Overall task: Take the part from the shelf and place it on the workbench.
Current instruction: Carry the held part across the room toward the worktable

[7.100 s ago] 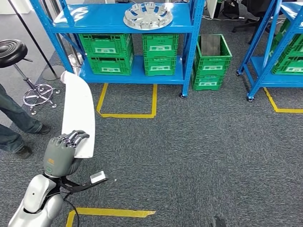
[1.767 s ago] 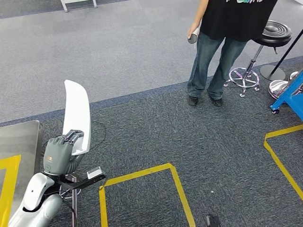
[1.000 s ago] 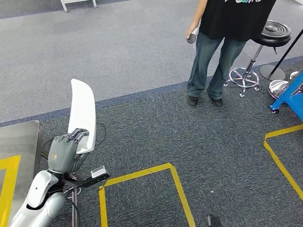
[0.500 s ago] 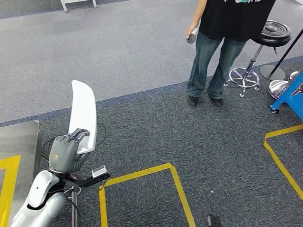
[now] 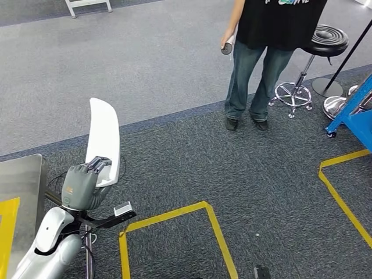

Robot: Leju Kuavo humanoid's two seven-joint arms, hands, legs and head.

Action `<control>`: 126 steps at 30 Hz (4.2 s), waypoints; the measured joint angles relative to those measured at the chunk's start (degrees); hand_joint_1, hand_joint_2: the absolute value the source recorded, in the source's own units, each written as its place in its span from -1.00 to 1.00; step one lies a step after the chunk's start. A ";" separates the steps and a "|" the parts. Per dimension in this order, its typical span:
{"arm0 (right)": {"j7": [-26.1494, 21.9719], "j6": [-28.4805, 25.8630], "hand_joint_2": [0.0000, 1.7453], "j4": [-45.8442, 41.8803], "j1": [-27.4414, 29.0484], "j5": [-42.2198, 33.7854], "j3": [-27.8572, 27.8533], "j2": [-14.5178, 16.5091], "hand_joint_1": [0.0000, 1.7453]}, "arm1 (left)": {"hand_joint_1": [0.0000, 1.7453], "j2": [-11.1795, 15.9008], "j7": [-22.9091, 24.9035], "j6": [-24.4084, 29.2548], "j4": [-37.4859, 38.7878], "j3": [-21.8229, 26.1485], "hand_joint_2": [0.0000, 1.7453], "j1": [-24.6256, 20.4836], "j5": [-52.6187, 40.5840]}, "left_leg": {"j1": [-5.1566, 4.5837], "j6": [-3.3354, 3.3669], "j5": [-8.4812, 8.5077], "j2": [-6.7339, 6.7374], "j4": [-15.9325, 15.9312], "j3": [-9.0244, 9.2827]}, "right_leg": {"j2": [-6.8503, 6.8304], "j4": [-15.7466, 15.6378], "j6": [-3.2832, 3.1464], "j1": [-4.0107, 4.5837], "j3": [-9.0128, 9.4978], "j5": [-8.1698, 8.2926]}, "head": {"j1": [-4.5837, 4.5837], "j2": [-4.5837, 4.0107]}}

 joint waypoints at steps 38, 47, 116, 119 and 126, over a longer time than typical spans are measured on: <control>0.15 0.10 -1.00 -0.02 0.19 0.26 -0.97 0.53 -1.00 | 1.00 -0.02 -1.28 -5.77 0.39 0.11 1.00 -0.45 8.88 | -2.16 1.35 -4.53 3.13 4.79 0.13 | 0.11 -8.38 -2.08 1.68 2.51 5.27 | -0.55 0.00; 0.15 0.19 -1.00 -0.02 0.02 0.28 -1.11 0.53 -1.00 | 1.00 -0.15 -1.78 -5.99 0.39 0.26 1.00 -0.67 9.11 | -2.11 1.08 -4.73 3.16 3.95 0.63 | 0.24 -8.40 -2.69 1.83 2.63 4.82 | -0.58 0.00; 0.59 0.06 -1.00 -0.02 0.00 1.21 -2.46 0.53 -1.00 | 1.00 -1.11 -0.74 -6.32 0.32 0.50 1.00 -0.99 7.52 | -2.41 0.70 -4.68 3.16 4.10 0.74 | 0.14 -8.57 -2.68 1.52 2.97 5.04 | -0.56 0.00; 0.59 0.06 -1.00 -0.02 0.00 1.20 -2.47 0.54 -1.00 | 1.00 -1.11 -0.74 -6.32 0.32 0.51 1.00 -1.00 7.52 | -2.47 0.73 -4.69 3.16 4.14 0.73 | 0.14 -8.57 -2.63 1.47 2.97 5.07 | -0.56 0.00; 0.59 0.11 -1.00 -0.02 0.00 1.22 -2.47 0.61 -1.00 | 1.00 -1.11 -0.66 -6.32 0.32 0.50 1.00 -1.01 7.54 | -2.59 1.10 -4.88 3.16 4.61 0.56 | 0.14 -8.58 -2.28 1.35 3.00 5.19 | -0.57 0.00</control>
